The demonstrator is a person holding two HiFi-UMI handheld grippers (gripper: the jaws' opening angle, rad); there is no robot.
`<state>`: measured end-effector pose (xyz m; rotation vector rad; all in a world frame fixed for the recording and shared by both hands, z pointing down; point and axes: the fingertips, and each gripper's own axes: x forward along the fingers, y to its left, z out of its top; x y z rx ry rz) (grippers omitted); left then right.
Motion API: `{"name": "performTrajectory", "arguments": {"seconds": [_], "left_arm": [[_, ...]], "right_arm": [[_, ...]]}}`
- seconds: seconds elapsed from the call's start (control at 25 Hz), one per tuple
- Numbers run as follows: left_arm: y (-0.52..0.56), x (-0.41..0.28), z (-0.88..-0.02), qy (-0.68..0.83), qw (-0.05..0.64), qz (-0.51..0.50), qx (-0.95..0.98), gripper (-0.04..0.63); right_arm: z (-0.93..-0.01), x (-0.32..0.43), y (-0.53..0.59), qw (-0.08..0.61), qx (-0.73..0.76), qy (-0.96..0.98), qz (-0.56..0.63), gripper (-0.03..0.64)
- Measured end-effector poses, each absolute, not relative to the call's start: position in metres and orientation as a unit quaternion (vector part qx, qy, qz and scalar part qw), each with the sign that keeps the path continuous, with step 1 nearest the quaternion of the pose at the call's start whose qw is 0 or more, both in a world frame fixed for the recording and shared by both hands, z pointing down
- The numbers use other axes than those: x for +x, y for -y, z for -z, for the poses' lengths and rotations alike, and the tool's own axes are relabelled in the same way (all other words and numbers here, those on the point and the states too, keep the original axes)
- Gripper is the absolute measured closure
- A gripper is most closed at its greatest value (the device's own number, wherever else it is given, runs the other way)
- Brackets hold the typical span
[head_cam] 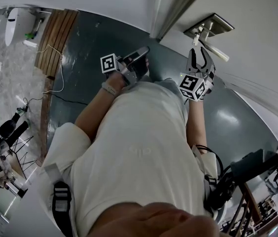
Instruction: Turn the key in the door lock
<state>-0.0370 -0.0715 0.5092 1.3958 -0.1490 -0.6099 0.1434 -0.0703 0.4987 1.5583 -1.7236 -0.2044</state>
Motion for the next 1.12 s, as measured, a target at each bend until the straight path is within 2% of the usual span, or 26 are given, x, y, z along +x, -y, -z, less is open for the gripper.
{"name": "performTrajectory", "arguments": {"seconds": [0.16,0.6,0.72,0.84,1.12], "left_arm": [[0.072,-0.037,-0.508,0.067,0.722,0.277,0.631,0.586],[0.076,-0.045,-0.505,0.067,0.721,0.282,0.629,0.588],[0.075,-0.046,-0.506,0.068,0.722,0.285,0.626,0.586],[0.076,-0.046,-0.507,0.069,0.723,0.284,0.626,0.586],[0.076,-0.045,-0.506,0.069,0.724,0.283,0.626,0.586]], "right_arm": [[-0.5,0.139,0.08,0.487,0.578,0.631,0.174,0.48],[-0.51,0.138,0.112,0.516,0.574,0.604,0.197,0.481],[-0.506,0.14,0.112,0.506,0.588,0.6,0.194,0.52],[-0.503,0.14,0.112,0.488,0.601,0.609,0.174,0.531],[-0.498,0.143,0.11,0.313,0.656,0.687,0.011,0.533]]}}
